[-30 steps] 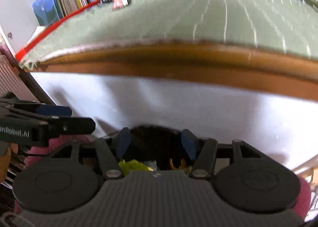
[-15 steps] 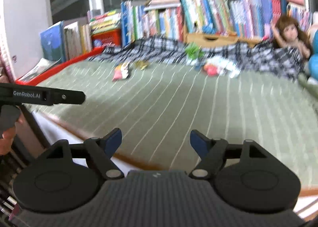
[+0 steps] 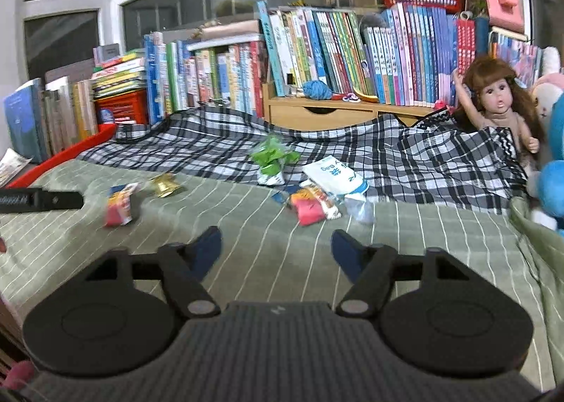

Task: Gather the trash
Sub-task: 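Raise both open tools back over the bed, then grasp the macaron snack wrapper with the left tool while the right tool grasps a small snack packet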

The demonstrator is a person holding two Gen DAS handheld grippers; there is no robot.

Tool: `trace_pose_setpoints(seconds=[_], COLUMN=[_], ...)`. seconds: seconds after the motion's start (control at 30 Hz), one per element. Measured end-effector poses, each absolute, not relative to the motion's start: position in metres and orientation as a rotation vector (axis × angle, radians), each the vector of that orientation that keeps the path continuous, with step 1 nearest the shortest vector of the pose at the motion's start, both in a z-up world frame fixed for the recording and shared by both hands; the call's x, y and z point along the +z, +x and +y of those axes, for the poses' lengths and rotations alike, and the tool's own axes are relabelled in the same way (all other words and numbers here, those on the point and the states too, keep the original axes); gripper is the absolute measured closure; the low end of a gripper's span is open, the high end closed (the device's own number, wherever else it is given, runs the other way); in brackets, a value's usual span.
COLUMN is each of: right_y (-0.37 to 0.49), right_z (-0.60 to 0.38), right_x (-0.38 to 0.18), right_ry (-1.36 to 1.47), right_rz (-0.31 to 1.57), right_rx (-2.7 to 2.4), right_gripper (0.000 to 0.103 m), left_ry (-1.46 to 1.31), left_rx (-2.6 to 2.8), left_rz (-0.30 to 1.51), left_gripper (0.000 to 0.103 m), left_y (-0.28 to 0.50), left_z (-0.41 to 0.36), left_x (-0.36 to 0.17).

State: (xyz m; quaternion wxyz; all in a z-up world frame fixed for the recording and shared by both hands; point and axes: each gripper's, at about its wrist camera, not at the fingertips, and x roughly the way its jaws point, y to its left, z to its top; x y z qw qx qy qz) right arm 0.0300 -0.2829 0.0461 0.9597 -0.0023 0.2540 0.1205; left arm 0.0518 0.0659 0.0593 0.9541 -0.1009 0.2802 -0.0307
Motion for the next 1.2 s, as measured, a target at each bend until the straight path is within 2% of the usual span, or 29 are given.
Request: trace_pose_setpoints(seconds=[0.23, 0.63, 0.7, 0.77, 0.83, 0.87, 1.2], right_y=[0.097, 0.175, 0.182, 0.189, 0.189, 0.186, 0.137], right_z=[-0.271, -0.269, -0.269, -0.269, -0.268, -0.268, -0.266], right_x=[0.024, -0.014, -0.018, -0.023, -0.026, -0.026, -0.004], right_ry=[-0.078, -0.075, -0.079, -0.077, -0.069, -0.06, -0.031], right_rz=[0.553, 0.641, 0.656, 0.682, 0.693, 0.69, 0.642], right_rx=[0.231, 0.177, 0.179, 0.184, 0.188, 0.189, 0.242], right_gripper=[0.026, 0.026, 0.026, 0.026, 0.033, 0.043, 0.046], left_ry=[-0.179, -0.195, -0.207, -0.213, -0.202, -0.194, -0.187], left_rx=[-0.024, -0.005, -0.018, -0.023, -0.015, -0.013, -0.073], left_rz=[0.61, 0.67, 0.67, 0.676, 0.676, 0.675, 0.656], left_gripper=[0.012, 0.013, 0.018, 0.031, 0.054, 0.066, 0.069], left_y=[0.102, 0.144, 0.147, 0.151, 0.151, 0.15, 0.118], left_z=[0.059, 0.06, 0.062, 0.062, 0.061, 0.06, 0.057], left_x=[0.033, 0.004, 0.002, -0.001, -0.002, -0.001, 0.018])
